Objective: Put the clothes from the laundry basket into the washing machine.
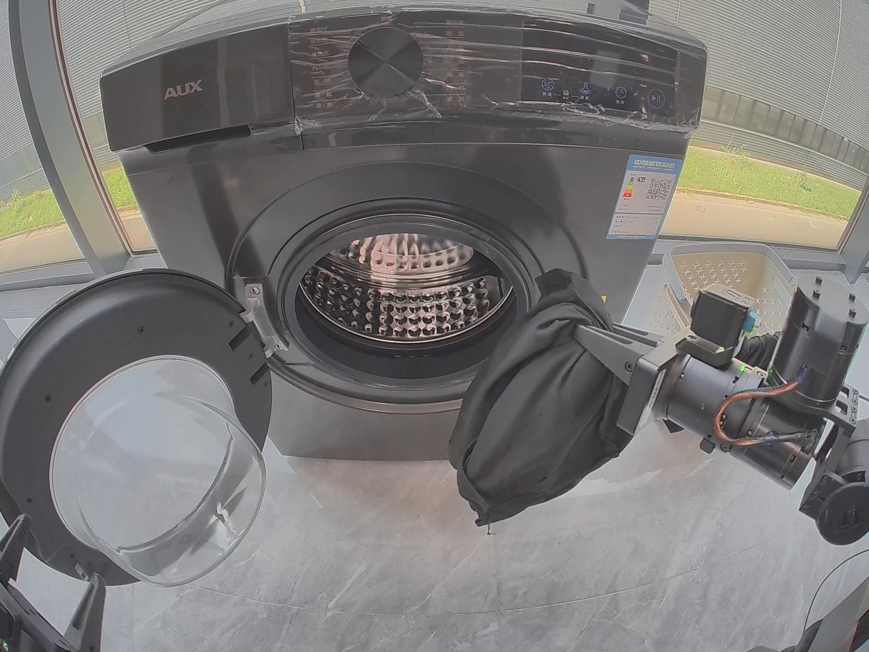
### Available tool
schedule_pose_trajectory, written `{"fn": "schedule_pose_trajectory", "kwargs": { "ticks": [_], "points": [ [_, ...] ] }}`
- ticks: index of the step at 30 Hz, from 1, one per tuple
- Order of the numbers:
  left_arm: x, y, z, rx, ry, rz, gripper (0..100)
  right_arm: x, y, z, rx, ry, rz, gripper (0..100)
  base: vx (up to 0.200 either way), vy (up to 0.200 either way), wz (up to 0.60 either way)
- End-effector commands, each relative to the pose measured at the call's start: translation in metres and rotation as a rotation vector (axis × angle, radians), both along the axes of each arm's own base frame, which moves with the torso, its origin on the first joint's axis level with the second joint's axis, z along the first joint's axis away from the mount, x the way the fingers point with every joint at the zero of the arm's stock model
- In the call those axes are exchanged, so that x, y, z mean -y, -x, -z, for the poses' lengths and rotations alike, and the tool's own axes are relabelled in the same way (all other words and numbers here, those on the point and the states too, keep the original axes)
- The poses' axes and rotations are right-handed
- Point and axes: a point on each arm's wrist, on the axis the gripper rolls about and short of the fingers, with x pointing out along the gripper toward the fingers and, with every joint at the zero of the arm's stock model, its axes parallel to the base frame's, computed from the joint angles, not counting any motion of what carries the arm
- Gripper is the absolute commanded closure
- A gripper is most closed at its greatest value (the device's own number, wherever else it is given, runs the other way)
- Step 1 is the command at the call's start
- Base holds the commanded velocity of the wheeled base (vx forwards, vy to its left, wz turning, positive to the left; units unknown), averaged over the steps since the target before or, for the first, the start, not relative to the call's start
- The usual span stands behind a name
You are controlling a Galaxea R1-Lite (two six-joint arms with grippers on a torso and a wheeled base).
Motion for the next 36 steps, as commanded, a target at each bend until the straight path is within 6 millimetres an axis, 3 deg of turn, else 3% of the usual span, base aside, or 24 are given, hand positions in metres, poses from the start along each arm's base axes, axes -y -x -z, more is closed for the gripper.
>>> {"fn": "schedule_pose_trajectory", "kwargs": {
  "ticks": [1,6,7,8,14,19,27,36],
  "points": [
    [0.004,-0.026,-0.013,-0.205,-0.001,0.187,0,-0.024,-0.021,0.007,0.008,-0.018,-0.013,100,0.000,0.000,0.00],
    [0.007,-0.046,-0.016,-0.349,0.014,0.341,0,-0.033,-0.027,0.001,0.049,-0.048,-0.030,100,0.000,0.000,0.00],
    [0.008,-0.061,-0.024,-0.400,0.022,0.388,0,-0.038,-0.032,0.002,0.053,-0.049,-0.030,100,0.000,0.000,0.00],
    [0.008,-0.061,-0.024,-0.400,0.022,0.388,0,-0.038,-0.032,0.002,0.053,-0.049,-0.030,100,0.000,0.000,0.00],
    [0.021,-0.112,-0.042,-0.423,0.001,0.510,0,-0.046,-0.041,0.002,0.063,-0.052,-0.032,100,0.000,0.000,0.00],
    [0.044,-0.144,-0.035,-0.501,-0.015,0.510,0,-0.053,-0.049,0.004,0.066,-0.050,-0.045,100,0.000,0.000,0.00],
    [0.077,-0.189,-0.029,-0.472,-0.007,0.498,0,-0.065,-0.058,0.008,0.077,-0.038,-0.047,100,0.000,0.000,0.00],
    [0.099,-0.217,-0.019,-0.510,0.016,0.500,0,-0.076,-0.074,-0.002,0.117,-0.079,-0.010,100,0.000,0.000,0.00]
  ]
}}
